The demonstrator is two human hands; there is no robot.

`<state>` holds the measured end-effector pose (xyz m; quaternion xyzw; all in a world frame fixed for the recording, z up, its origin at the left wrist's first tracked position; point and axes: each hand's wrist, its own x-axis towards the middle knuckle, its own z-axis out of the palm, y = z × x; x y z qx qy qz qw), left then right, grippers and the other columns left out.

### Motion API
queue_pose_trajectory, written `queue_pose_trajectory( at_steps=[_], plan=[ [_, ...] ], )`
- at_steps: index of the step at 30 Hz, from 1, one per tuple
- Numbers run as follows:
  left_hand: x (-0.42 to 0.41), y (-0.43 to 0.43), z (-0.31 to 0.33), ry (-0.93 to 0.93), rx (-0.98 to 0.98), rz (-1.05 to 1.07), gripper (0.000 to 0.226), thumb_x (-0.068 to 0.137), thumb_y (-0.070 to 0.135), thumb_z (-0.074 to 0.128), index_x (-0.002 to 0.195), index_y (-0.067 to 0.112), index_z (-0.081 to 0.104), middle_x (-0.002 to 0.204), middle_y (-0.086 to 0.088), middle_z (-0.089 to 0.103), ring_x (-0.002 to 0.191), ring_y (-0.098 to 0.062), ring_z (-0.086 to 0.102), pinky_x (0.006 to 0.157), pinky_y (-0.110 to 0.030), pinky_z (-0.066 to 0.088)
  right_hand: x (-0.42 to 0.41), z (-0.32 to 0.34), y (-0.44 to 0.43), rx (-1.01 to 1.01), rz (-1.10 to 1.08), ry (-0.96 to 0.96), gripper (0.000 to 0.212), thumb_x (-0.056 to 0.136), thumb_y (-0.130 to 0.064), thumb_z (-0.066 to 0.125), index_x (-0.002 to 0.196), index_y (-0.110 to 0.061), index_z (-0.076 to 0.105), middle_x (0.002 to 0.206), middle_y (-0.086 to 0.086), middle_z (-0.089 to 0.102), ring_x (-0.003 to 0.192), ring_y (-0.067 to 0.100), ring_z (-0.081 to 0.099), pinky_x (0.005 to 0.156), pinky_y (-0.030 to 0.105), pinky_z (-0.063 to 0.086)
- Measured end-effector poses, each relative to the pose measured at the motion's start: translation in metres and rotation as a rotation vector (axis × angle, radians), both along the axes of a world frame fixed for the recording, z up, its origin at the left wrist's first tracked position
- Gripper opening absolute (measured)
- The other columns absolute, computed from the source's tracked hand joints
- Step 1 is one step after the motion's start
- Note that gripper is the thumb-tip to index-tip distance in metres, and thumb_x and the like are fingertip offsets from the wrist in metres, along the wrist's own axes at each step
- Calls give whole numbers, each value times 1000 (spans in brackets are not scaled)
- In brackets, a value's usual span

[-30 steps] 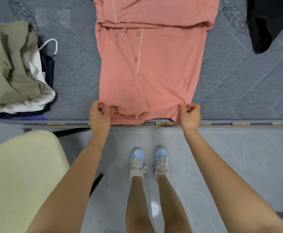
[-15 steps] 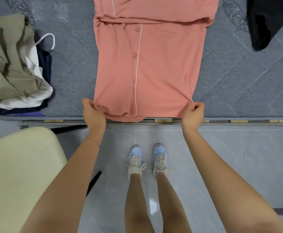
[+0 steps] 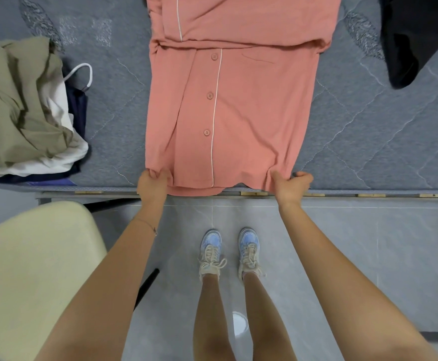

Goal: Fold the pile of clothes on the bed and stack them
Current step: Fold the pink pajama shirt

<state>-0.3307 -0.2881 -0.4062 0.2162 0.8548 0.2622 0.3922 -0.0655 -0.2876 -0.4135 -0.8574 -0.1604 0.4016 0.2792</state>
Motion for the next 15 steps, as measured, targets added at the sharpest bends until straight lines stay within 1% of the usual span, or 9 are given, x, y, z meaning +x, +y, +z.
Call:
queue_pose_trajectory(
  at_steps=[1, 2, 4, 6, 9, 10, 12, 13, 15],
  plan=[
    [5, 1, 2, 21, 33, -12, 26, 92, 11, 57, 71, 15, 43, 66, 3, 45, 66, -14, 44, 60, -25, 36, 2, -1, 2, -40, 6, 41, 53, 81, -15, 75, 117, -2, 39, 114, 10, 44, 101, 20, 47, 90, 31, 41],
    [11, 3, 3, 13, 77, -8, 26, 93, 10, 55, 71, 16, 42, 66, 2, 44, 67, -14, 43, 61, -25, 36, 3, 0, 4, -89, 24, 62, 54, 82, -16, 73, 121, 0, 40, 112, 8, 46, 99, 21, 49, 87, 30, 41],
    [25, 5, 8, -21, 158, 9, 23, 94, 11, 55, 77, 18, 42, 74, -3, 47, 72, -16, 44, 68, -28, 38, 7, 1, 7, -143, 98, 38, 40, 85, -17, 68, 117, 0, 51, 105, 8, 56, 96, 24, 55, 80, 30, 41],
    [40, 11, 16, -6, 211, 10, 25, 94, 11, 56, 77, 21, 41, 75, 0, 44, 68, -13, 42, 69, -28, 38, 8, 5, 12, -93, 160, 29, 22, 87, -15, 61, 106, -4, 60, 99, 8, 63, 93, 25, 57, 78, 31, 43],
    [59, 32, 31, -43, 295, 47, 18, 91, 4, 59, 85, 15, 47, 77, 9, 47, 65, 4, 45, 70, -19, 41, 3, 15, 27, 17, 118, 85, 13, 93, -13, 52, 105, -9, 55, 93, -1, 57, 89, 19, 51, 80, 28, 38],
    [65, 42, 38, -75, 321, 70, 19, 90, 1, 59, 86, 16, 48, 80, 8, 49, 68, 5, 47, 73, -19, 43, 1, 19, 35, 54, 71, 107, 17, 94, -13, 50, 110, -7, 53, 97, -1, 56, 90, 17, 50, 82, 26, 37],
    [71, 66, 50, -132, 377, 115, 18, 91, 0, 59, 94, 16, 53, 92, 2, 57, 82, -4, 54, 83, -22, 47, 0, 28, 55, 131, 1, 146, 20, 96, -10, 49, 115, -4, 50, 104, 3, 54, 94, 16, 50, 88, 27, 40],
    [74, 78, 56, -152, 401, 128, 16, 91, 1, 60, 103, 11, 55, 102, -3, 61, 91, -10, 58, 90, -23, 49, 0, 34, 67, 161, -2, 154, 17, 95, -9, 50, 112, -5, 51, 103, 5, 55, 94, 17, 51, 91, 31, 42],
    [77, 107, 68, -172, 429, 134, 30, 93, 4, 59, 122, -1, 53, 121, -12, 60, 110, -20, 59, 100, -28, 48, -2, 45, 96, 212, -12, 195, 9, 93, -8, 53, 102, -8, 50, 97, 6, 56, 91, 19, 52, 91, 39, 46]
  ],
)
